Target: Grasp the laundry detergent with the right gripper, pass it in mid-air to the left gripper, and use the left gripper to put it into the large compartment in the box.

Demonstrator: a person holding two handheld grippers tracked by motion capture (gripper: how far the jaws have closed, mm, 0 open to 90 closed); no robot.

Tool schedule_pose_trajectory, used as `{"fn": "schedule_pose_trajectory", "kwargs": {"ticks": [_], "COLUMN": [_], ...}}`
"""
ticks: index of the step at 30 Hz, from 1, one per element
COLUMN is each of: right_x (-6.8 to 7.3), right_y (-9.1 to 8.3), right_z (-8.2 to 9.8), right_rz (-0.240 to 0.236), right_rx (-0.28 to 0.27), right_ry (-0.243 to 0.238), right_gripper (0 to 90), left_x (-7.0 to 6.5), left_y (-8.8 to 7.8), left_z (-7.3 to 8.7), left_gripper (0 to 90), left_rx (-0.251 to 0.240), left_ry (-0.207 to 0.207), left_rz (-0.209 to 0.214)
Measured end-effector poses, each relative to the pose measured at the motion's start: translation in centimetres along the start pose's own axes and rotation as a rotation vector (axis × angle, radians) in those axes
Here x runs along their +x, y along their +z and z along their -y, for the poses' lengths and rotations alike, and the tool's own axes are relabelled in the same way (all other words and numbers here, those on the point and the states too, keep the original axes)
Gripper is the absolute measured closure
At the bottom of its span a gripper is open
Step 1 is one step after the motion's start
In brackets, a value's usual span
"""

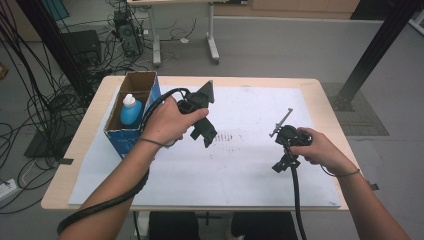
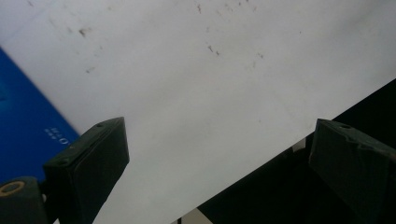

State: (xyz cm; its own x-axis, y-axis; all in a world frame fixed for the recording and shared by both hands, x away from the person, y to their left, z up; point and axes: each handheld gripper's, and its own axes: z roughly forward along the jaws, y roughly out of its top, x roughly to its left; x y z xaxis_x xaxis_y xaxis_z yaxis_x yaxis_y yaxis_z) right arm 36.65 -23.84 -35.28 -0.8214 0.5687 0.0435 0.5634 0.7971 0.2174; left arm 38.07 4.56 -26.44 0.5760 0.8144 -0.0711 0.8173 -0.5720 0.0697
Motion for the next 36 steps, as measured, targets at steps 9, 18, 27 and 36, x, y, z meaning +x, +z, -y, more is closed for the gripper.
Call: {"fn": "schedule_pose_trajectory", "kwargs": {"ticks": [9, 18, 27, 36], "right_x": [-0.2, -0.2, -0.2, -0.1], "right_y": [0.1, 0.1, 0.2, 0.2], "right_z": [0.2, 0.2, 0.1, 0.0], "right_rz": [0.000, -0.001, -0.004, -0.006], "right_rx": [-0.001, 0.000, 0.004, 0.004], "right_ry": [0.008, 0.005, 0.006, 0.005], "right_gripper": [5.2, 5.2, 5.2, 5.2], "left_x": [-0.6, -0.7, -0.7, -0.7], "left_y": [2.5, 3.9, 3.8, 3.8], "left_z": [0.0, -0.1, -0.1, -0.2], "left_gripper": [5.2, 5.3, 5.2, 5.2], "left_rx": [0.005, 0.018, 0.001, -0.002], "left_ry": [0.011, 0.009, 0.013, 0.012], "left_rz": [0.025, 0.046, 0.054, 0.057]}}
